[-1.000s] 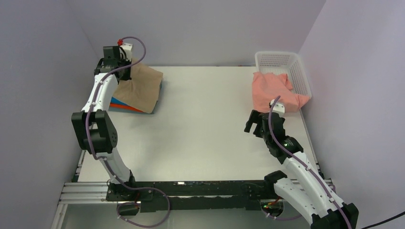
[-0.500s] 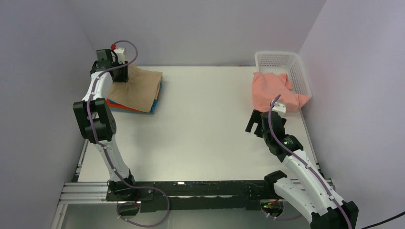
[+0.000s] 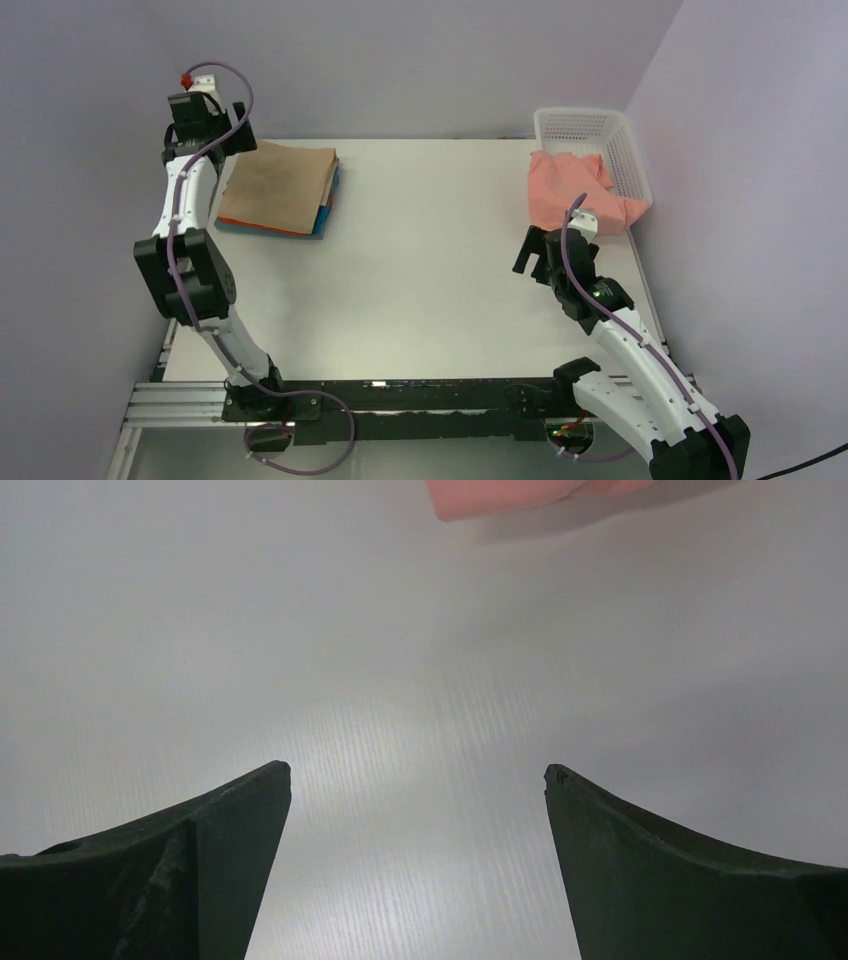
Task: Fold and stack the t-shirts
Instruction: Smooth out wrinkles on the folded tshirt, then reset both arms
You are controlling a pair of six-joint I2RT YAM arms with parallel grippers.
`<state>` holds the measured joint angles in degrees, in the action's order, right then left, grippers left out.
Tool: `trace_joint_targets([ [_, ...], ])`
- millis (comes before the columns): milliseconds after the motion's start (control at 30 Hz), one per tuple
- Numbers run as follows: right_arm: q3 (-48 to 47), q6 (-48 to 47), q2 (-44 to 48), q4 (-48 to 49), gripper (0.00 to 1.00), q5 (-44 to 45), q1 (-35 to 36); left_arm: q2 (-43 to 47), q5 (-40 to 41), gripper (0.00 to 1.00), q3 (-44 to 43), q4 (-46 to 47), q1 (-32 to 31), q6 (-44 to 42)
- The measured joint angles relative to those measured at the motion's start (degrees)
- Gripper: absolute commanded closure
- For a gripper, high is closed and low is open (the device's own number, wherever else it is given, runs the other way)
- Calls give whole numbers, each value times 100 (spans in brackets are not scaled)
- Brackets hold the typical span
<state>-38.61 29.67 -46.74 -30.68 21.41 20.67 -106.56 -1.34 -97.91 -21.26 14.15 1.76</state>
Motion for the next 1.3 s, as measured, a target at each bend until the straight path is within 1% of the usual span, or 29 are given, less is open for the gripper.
trace_joint_targets([
  [67, 0, -2, 46, -2, 0, -9, 0, 343, -267, 1, 223, 221, -7, 214],
  [167, 0, -4, 201, -2, 0, -46, 0, 855, -870, 0, 789, 671, -15, 472],
  [233, 2, -7, 317, 0, 0, -72, -2, 911, -1215, 0, 962, 841, -15, 564],
  [300, 2, -9, 400, -2, 0, -87, -2, 787, -1445, 0, 1016, 903, -28, 623],
  [367, 7, -11, 435, -2, 0, -92, -2, 546, -1499, 1, 1010, 907, -46, 645],
  [533, 22, -11, 433, -2, 0, -94, -2, -450, -1458, 0, 732, 568, -46, 570],
  [667, 46, -11, 402, 0, 0, -96, -2, -1029, -1370, 1, 627, 398, -46, 529],
  [867, 46, -17, 387, -2, 0, -105, -2, -1132, -1453, 1, 374, 205, -42, 527],
  [967, 46, -31, 428, -2, 0, -127, -2, -986, -1523, 1, 297, 125, -42, 612],
  [1067, 46, -33, 505, -2, 0, -164, -2, -494, -1526, 1, 389, -20, -50, 820],
  [1133, 52, -28, 546, 2, 0, -205, -2, 232, -1482, 1, 787, 20, -81, 1019],
  [1233, 105, -9, 573, 17, 0, -245, -2, 1902, -1353, 1, 2059, 376, -273, 1432],
  [1300, 151, 11, 575, 33, 0, -256, -2, 3241, -1180, 1, 3086, 636, -610, 1759],
])
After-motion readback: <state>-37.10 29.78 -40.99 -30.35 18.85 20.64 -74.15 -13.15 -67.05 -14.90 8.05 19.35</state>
